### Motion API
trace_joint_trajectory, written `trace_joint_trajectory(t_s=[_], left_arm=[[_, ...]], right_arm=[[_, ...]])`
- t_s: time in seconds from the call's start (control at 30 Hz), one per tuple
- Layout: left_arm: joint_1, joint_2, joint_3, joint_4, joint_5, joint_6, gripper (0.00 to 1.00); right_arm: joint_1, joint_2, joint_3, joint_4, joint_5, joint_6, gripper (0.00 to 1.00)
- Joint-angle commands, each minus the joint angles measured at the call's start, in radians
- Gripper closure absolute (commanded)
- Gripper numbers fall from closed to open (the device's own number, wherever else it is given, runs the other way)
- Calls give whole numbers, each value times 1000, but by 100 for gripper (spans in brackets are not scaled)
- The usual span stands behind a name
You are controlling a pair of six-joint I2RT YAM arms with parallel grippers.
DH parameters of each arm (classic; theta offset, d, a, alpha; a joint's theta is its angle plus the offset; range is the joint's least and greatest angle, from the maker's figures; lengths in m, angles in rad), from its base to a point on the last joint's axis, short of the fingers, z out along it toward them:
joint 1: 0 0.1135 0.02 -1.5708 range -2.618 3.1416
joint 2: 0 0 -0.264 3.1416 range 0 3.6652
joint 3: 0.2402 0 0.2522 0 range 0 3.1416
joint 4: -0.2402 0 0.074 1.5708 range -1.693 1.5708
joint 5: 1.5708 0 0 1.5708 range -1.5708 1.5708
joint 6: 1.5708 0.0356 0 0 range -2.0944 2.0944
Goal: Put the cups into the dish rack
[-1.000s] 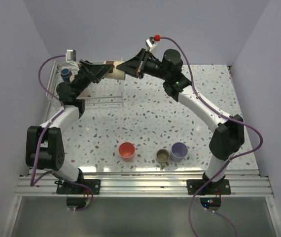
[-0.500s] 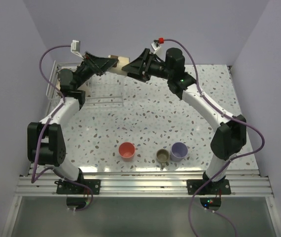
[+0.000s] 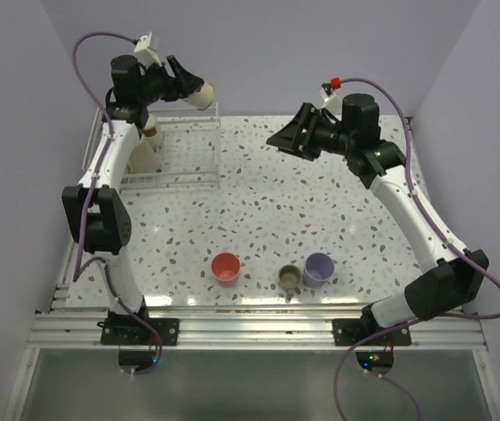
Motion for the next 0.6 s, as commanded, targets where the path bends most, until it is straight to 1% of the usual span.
trace_joint_trajectory(t_s=[0.0,0.03,0.07,0.13,0.23,0.3,0.37,0.4,0.47,0.5,0.57], left_arm=[[6,108,165,-298,-132,200,100],[4,130,196,-328,-183,233,100],[4,150,243,-349,-204,247,100],[4,199,279,-400,-267,278,100],[4,241,296,-415,-325,339,100],[4,268,296,-411,-338,356,100],[3,287,303,-405,-344,375,100],[1,304,306,-403,-350,381,100],[-7,319,319,-403,-393,404,100],[-10,333,322,-400,-404,411,100],[-22,345,336,-396,-459,436,100]], right_arm=[[3,-27,-36,-98,24,-97,41],[3,-32,-37,-117,27,-106,41],[1,-33,-40,-130,30,-117,42],[1,-38,-43,-146,39,-141,41],[1,-46,-51,-173,49,-167,39],[1,-46,-48,-184,53,-184,36],[3,-43,-43,-192,59,-193,32],[3,-38,-42,-193,59,-200,27],[3,-35,-34,-206,70,-209,20],[3,-32,-34,-207,73,-215,15],[1,-29,-36,-215,79,-219,11]])
